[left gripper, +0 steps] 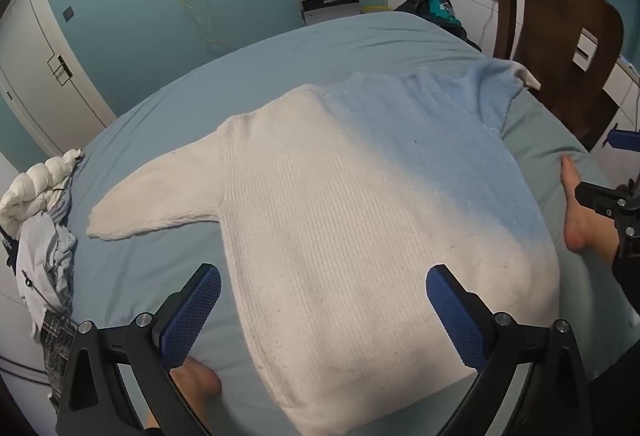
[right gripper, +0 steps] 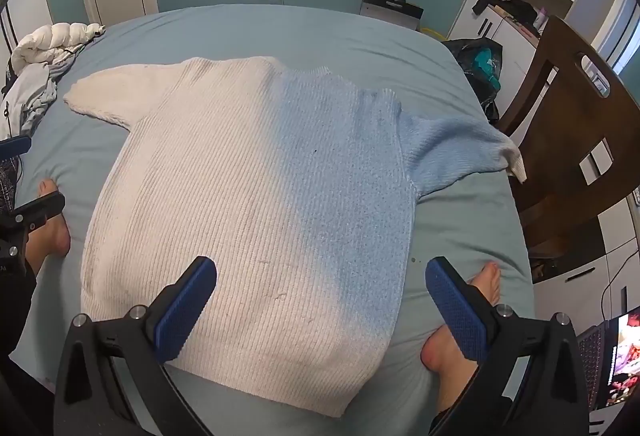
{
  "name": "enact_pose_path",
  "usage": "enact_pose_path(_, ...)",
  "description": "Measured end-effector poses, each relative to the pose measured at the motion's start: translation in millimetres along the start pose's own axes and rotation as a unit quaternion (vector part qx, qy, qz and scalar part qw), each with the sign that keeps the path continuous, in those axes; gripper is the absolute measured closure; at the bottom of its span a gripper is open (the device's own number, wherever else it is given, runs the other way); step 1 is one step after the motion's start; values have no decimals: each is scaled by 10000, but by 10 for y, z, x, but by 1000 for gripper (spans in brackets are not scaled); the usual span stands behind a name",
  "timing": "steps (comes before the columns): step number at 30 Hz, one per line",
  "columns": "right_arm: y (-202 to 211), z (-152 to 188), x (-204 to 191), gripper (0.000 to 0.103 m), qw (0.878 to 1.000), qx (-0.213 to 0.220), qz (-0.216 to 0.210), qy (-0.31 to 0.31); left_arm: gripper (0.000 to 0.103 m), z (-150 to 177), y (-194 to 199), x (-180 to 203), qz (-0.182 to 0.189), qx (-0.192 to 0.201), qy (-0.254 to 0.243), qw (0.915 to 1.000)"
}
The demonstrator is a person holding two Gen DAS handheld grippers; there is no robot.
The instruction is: Fold small clothes
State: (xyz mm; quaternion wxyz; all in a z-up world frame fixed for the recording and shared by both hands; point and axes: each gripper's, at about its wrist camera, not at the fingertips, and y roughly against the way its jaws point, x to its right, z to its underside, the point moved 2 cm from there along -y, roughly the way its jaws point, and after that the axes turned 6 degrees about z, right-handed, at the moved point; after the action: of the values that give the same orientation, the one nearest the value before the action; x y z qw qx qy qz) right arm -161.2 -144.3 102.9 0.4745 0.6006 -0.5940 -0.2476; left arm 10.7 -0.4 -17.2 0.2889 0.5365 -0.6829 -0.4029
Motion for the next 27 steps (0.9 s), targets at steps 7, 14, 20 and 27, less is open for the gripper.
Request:
enact_pose_path(7, -20, 5, -20, 1, 10000, -45, 23, 28, 0, -18, -18, 31, -46, 3, -21, 10000)
enact_pose_path(14, -18, 15, -36, 1, 10000, -54, 25, 72, 0, 20, -18, -53, -48, 3, 3, 10000)
enact_pose_path(20, -28, 16, -31, 1, 9999, -74, 20, 84, 0, 25, -27, -35, -75, -37, -12, 10000)
enact_pose_path(27, -35, 17, -37, 1, 9999, -89, 14, 90, 0, 39, -32, -34, -47, -49, 17, 10000)
